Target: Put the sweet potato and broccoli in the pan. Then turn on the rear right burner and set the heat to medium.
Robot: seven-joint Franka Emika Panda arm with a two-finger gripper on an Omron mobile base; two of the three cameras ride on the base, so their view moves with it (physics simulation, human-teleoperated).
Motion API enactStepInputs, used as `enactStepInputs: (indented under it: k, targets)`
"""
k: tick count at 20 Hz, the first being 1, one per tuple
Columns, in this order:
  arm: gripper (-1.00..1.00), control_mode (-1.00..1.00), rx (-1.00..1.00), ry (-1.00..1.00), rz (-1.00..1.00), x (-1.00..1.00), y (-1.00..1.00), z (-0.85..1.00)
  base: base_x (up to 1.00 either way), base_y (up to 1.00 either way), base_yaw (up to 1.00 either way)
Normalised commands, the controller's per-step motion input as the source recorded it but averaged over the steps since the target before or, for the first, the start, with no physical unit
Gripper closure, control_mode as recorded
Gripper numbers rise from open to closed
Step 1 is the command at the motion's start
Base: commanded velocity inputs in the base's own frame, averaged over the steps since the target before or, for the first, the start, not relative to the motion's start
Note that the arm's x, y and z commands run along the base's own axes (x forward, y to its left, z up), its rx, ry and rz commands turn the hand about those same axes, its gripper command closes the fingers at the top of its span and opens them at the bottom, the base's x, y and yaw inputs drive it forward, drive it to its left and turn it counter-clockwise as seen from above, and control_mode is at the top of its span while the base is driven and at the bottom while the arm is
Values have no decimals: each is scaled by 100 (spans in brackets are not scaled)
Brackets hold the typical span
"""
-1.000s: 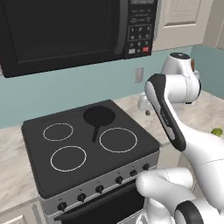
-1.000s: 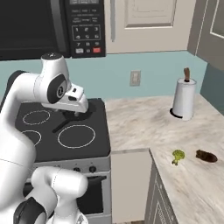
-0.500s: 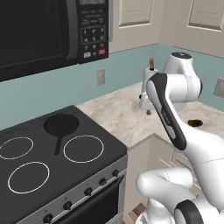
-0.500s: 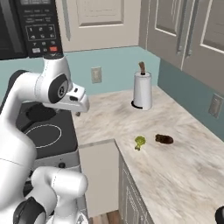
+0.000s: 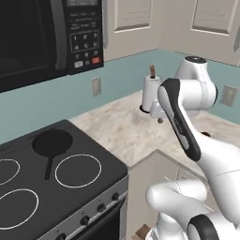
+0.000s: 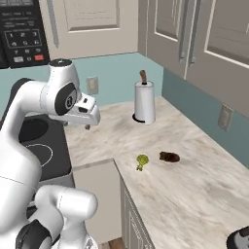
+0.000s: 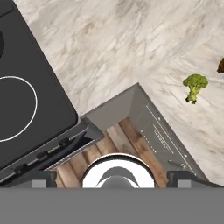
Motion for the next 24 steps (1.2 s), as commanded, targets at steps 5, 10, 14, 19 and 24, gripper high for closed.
enactStepInputs:
  k: [5,10,14,19,24]
  targets:
    - [-100,100,0,0,0,0,0,0,47,-2,-26]
    - [-100,100,0,0,0,0,0,0,37,2,-24]
    - [-100,100,0,0,0,0,0,0,79,0,-27]
    - [-100,100,0,0,0,0,0,0,76,6,-21]
    - [-100,100,0,0,0,0,0,0,53,3,-14]
